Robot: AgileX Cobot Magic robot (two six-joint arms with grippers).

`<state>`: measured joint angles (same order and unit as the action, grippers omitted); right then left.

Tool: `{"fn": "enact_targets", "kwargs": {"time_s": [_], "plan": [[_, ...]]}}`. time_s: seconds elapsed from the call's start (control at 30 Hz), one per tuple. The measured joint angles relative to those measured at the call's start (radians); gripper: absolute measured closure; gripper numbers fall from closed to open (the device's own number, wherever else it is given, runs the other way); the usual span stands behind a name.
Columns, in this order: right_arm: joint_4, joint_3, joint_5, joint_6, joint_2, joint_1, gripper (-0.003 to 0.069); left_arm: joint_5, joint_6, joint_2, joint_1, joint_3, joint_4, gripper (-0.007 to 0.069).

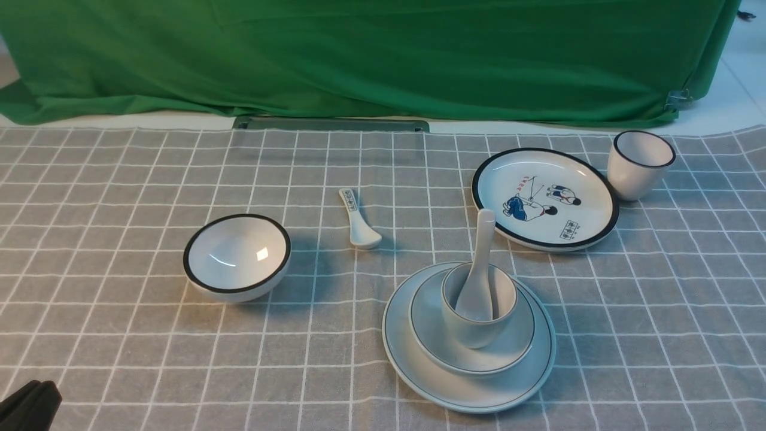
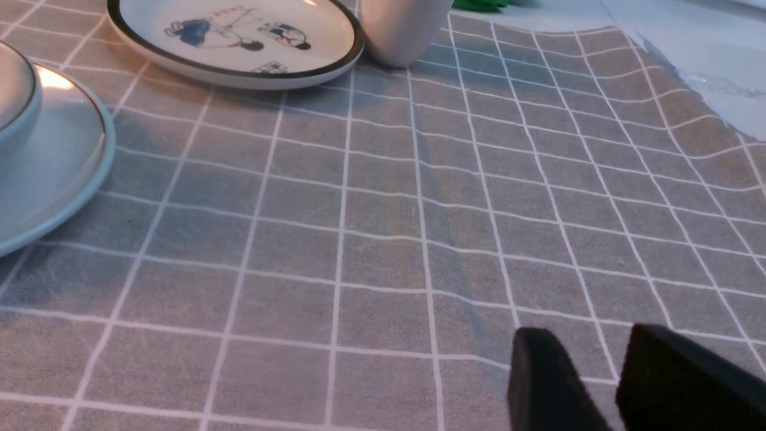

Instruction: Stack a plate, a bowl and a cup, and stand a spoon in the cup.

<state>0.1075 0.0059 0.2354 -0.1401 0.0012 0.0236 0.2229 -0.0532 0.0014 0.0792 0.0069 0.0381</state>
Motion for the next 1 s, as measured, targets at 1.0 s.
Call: {"fn": "enact_targets", "kwargs": {"time_s": [1.0], "plan": [[0.000, 0.000, 0.000, 0.000, 0.000, 0.000, 0.0418, -0.072, 0.095, 0.000, -0.006, 0.002, 0.001, 0.0607]]}}
